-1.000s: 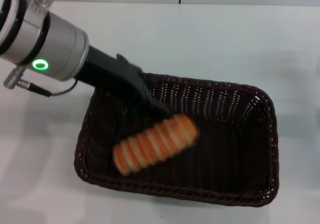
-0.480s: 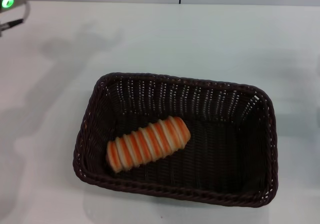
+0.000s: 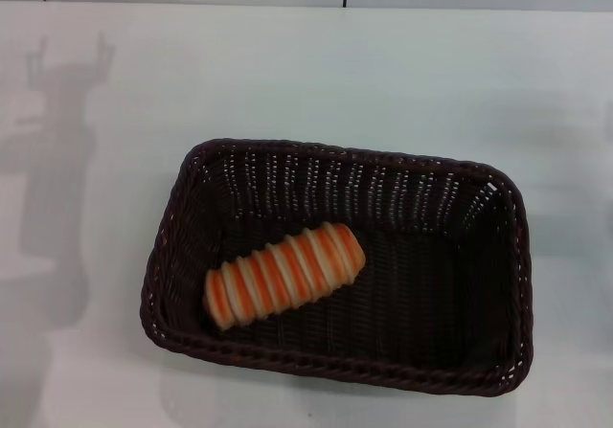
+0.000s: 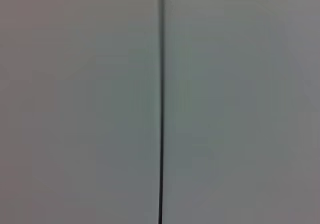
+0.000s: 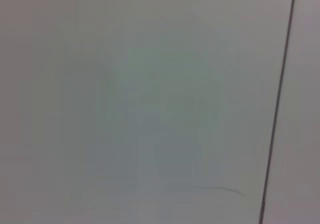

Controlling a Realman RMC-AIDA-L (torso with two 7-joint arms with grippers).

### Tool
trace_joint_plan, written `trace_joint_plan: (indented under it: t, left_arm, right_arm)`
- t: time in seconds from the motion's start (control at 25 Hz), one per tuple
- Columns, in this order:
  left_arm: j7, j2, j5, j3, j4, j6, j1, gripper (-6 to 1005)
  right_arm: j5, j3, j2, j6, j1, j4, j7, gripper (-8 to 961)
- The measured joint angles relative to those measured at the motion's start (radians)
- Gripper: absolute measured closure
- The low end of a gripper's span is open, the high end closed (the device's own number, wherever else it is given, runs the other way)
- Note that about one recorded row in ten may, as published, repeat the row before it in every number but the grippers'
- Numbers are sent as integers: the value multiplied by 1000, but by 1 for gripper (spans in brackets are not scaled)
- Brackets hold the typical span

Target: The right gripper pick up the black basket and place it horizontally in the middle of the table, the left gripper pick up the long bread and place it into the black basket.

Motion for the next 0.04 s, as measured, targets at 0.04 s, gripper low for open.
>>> trace_joint_plan:
  t: [0.04]
  left_arm:
    - [-88,3,44,4,44,27,-11,139]
  right_arm:
    - [0,10,0,-1,0,1,4,610]
